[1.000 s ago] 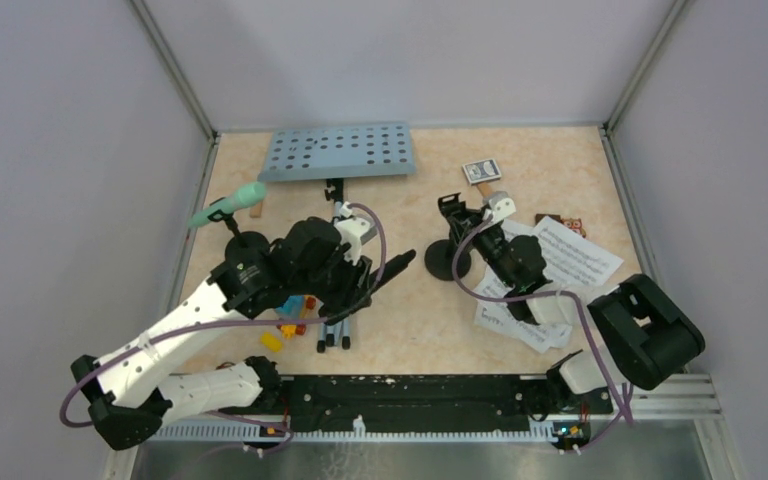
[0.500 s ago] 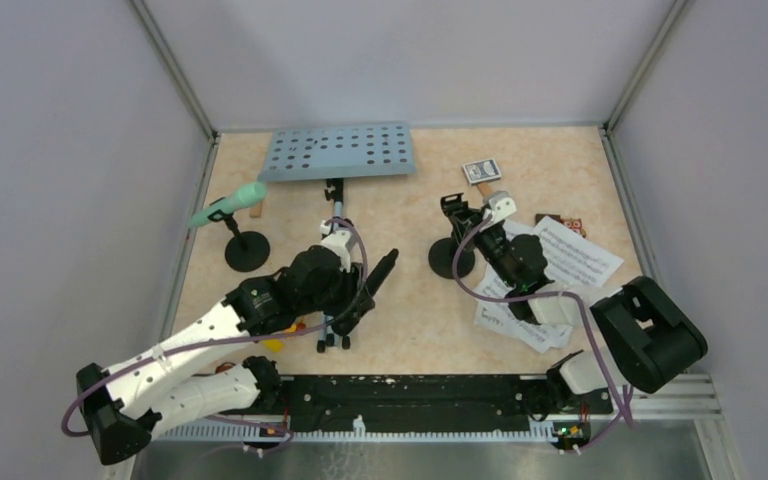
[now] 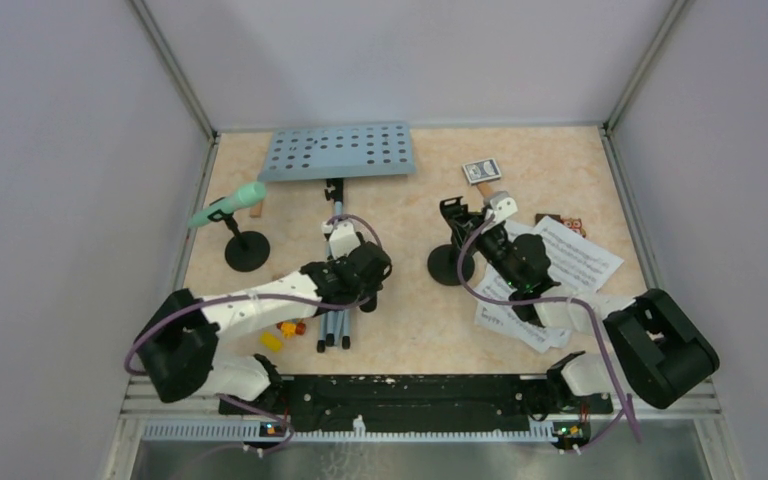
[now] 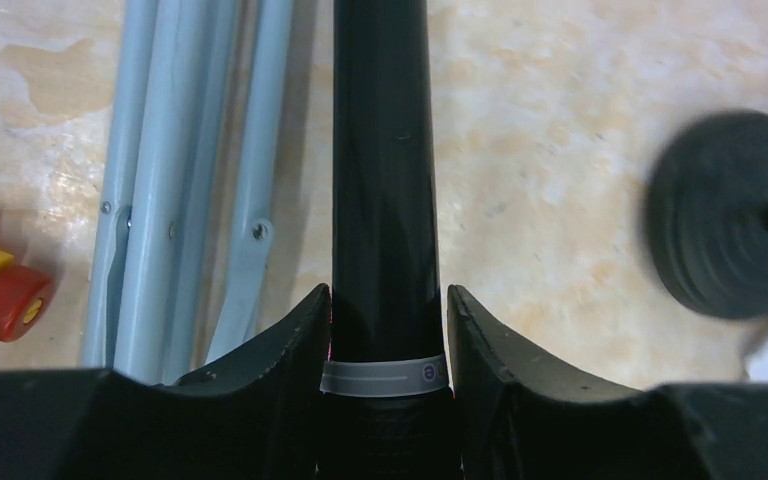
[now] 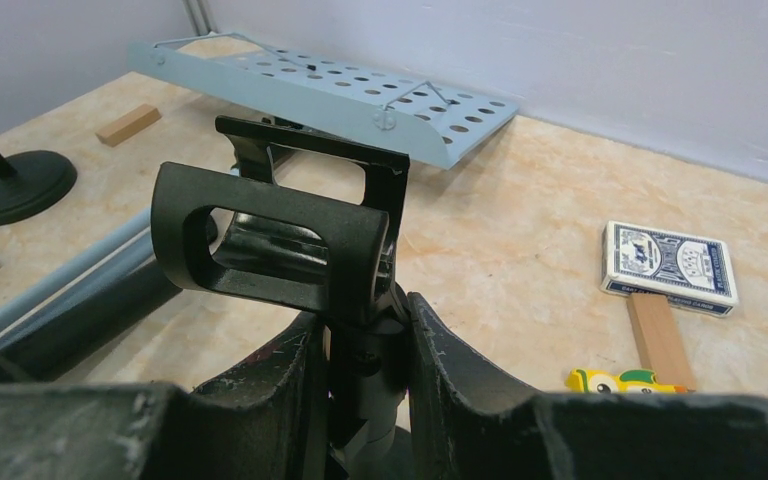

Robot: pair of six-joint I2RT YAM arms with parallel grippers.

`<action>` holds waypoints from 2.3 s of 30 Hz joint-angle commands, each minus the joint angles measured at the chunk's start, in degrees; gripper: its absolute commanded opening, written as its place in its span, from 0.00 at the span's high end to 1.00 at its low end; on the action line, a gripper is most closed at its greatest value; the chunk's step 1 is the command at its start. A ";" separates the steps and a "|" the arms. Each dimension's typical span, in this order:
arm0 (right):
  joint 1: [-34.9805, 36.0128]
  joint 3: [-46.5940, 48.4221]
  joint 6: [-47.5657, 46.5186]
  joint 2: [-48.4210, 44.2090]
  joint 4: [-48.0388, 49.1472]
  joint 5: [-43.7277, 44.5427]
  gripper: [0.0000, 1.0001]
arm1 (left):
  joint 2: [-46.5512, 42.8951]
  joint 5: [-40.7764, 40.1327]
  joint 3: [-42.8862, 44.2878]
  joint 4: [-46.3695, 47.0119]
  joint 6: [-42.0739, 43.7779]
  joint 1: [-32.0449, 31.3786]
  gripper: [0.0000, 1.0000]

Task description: Pack up the instrument practice props

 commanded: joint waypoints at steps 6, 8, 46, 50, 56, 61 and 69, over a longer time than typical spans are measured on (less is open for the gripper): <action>0.19 -1.20 0.60 -3.37 2.40 -4.10 1.00 | 20.14 -12.69 12.47 -6.18 -11.51 -0.19 0.92; 0.21 -1.31 -0.36 -3.42 2.18 -4.26 1.00 | 23.03 -12.79 13.62 -6.39 -11.36 -0.19 0.82; -5.85 30.38 -8.21 31.22 5.80 -5.15 0.60 | 3.47 4.03 16.35 -8.68 8.83 -1.67 0.01; -5.85 26.74 -6.71 27.06 5.36 -3.63 0.34 | -0.99 4.98 15.40 -10.68 10.50 -1.83 0.01; -5.85 20.48 -3.85 17.18 1.85 -4.10 0.23 | -6.70 4.05 14.89 -15.57 10.62 -1.86 0.01; -5.85 15.08 -0.24 7.51 -3.51 -6.43 0.23 | -11.41 2.01 14.59 -22.57 7.29 -1.86 0.01; -5.71 10.55 4.90 -6.95 -16.65 -6.91 0.24 | -18.08 -5.75 19.82 -38.58 -5.66 -1.86 0.01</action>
